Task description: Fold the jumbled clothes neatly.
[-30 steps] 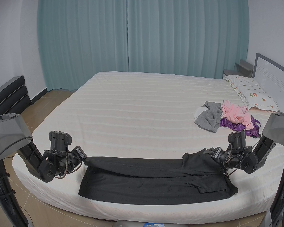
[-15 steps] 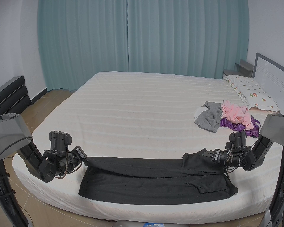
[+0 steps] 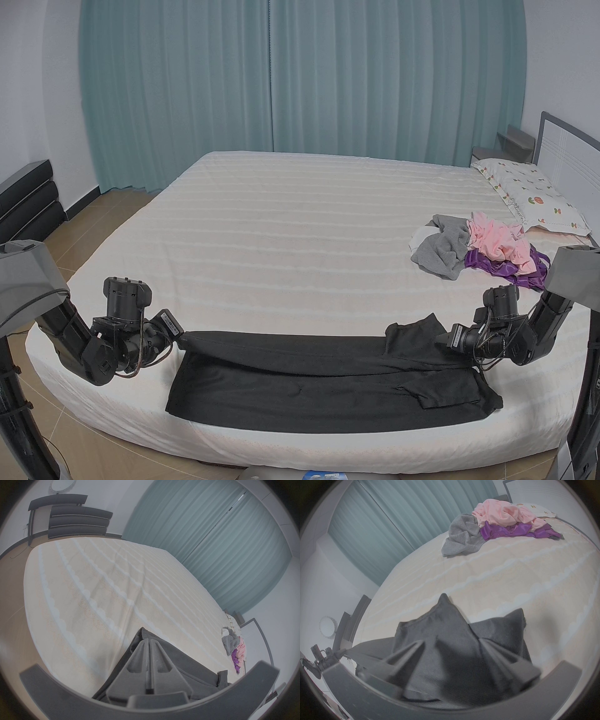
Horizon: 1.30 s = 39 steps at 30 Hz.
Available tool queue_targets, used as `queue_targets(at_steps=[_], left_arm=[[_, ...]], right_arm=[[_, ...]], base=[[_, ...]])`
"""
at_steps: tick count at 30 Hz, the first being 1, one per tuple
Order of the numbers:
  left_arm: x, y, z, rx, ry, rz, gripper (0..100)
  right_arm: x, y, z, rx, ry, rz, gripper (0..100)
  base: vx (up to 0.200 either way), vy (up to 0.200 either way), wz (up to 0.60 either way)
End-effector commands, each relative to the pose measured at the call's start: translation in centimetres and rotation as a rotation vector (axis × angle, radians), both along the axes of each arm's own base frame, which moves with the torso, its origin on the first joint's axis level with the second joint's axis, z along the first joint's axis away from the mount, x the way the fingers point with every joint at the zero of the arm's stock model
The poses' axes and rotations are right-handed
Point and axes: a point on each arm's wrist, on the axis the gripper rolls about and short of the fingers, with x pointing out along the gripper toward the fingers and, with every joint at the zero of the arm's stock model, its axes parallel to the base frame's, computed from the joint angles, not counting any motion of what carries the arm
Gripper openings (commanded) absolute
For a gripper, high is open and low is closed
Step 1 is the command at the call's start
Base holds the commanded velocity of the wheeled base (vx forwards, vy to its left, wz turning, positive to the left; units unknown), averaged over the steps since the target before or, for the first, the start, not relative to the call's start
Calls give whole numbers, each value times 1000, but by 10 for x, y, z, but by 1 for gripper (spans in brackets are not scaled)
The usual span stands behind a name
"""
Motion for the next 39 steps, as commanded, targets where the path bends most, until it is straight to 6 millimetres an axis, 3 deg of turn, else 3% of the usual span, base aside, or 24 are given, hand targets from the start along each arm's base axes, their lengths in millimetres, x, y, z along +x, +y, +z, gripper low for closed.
queue_targets(at_steps=[1, 22, 28, 39], left_arm=[[0, 0, 0, 1, 0, -1, 0], [0, 1, -3, 5, 8, 3, 0], [1, 2, -3, 8, 8, 7, 0], [0, 4, -1, 8, 7, 11, 0]], right_arm=[[-1, -3, -2, -2, 8, -6, 0], [-39, -33, 39, 72, -28, -45, 0], [-51, -43, 34, 72, 5, -72, 0], [-71, -39, 24, 82, 73, -49, 0]], base=[[0, 0, 0], [0, 0, 0], [0, 0, 0], [0, 0, 0]])
